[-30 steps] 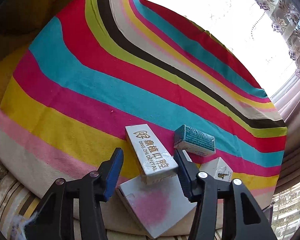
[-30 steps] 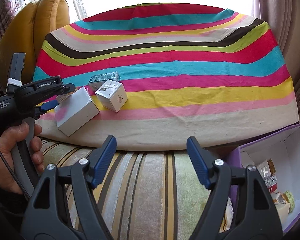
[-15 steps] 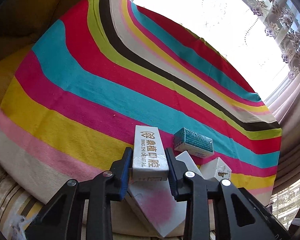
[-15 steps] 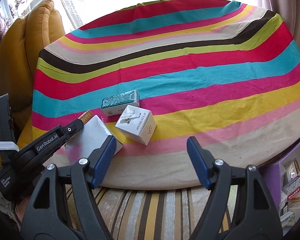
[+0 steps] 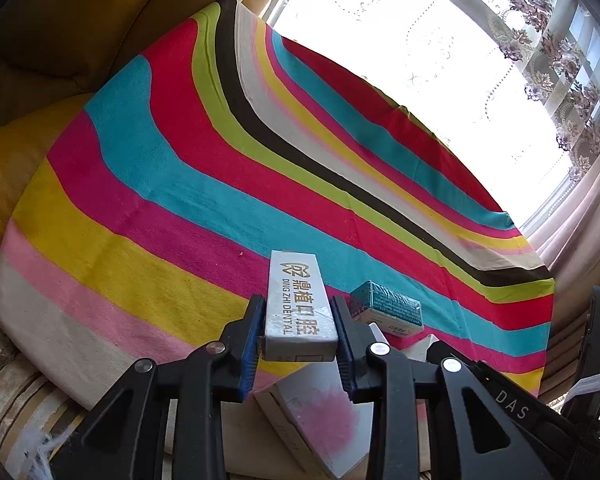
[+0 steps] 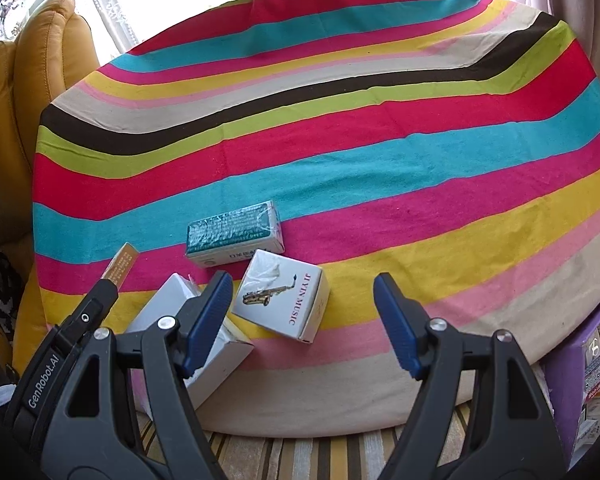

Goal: Organize objects
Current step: 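Grasp the white dental-print box with the left tool while the right grasps the saxophone box, then carry the dental box and saxophone box over the purple-rimmed box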

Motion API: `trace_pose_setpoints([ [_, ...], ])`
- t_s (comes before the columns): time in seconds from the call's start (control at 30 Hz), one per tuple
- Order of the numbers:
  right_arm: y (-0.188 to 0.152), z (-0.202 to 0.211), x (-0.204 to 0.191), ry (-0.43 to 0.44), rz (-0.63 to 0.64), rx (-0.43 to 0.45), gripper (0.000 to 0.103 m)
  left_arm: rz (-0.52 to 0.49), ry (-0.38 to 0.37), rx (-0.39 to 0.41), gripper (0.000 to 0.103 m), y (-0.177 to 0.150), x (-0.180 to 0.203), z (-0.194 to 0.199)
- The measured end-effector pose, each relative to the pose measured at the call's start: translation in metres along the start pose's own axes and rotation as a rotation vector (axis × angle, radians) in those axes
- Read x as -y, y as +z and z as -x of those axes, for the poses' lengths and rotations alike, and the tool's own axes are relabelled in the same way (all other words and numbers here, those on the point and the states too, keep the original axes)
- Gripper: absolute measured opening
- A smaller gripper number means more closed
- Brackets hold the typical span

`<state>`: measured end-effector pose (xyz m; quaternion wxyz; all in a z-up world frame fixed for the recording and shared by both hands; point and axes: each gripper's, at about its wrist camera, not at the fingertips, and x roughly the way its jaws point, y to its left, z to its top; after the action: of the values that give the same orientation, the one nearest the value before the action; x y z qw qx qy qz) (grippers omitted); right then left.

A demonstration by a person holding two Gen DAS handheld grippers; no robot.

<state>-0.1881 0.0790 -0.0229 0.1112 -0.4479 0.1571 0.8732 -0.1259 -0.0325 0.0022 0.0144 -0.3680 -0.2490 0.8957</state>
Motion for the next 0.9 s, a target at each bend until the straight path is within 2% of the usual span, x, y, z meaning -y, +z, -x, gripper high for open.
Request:
trace_pose_setpoints([
  [0.17, 0.001, -0.002, -0.002, -0.023, 0.034, 0.016, 0.075, -0.026, -0.001, 0.012, 0.034, -0.002, 0.005, 0.001],
  [0.33, 0.001, -0.001, -0.006, 0.01, 0.049, 0.015, 0.075, -0.025, -0.004, 0.019, 0.034, -0.004, 0.002, 0.003],
  [0.47, 0.001, -0.004, -0.008, 0.003, 0.05, 0.008, 0.076, -0.033, -0.002, 0.02, 0.034, -0.005, 0.002, 0.003],
  [0.53, 0.0, -0.012, -0.005, -0.007, 0.047, -0.021, 0.07, -0.037, -0.003, 0.022, 0.034, -0.005, 0.002, 0.003],
  [0.57, -0.002, -0.014, -0.003, -0.002, 0.043, -0.026, 0.054, -0.041, -0.004, 0.023, 0.034, -0.005, 0.003, 0.003],
  [0.6, -0.003, -0.015, -0.002, -0.008, 0.044, -0.029, 0.047, -0.045, -0.004, 0.025, 0.034, -0.006, 0.004, 0.003],
  [0.9, -0.01, -0.001, 0.021, 0.002, 0.007, 0.013, 0.045, -0.128, -0.042, 0.054, 0.034, -0.011, 0.022, 0.009],
])
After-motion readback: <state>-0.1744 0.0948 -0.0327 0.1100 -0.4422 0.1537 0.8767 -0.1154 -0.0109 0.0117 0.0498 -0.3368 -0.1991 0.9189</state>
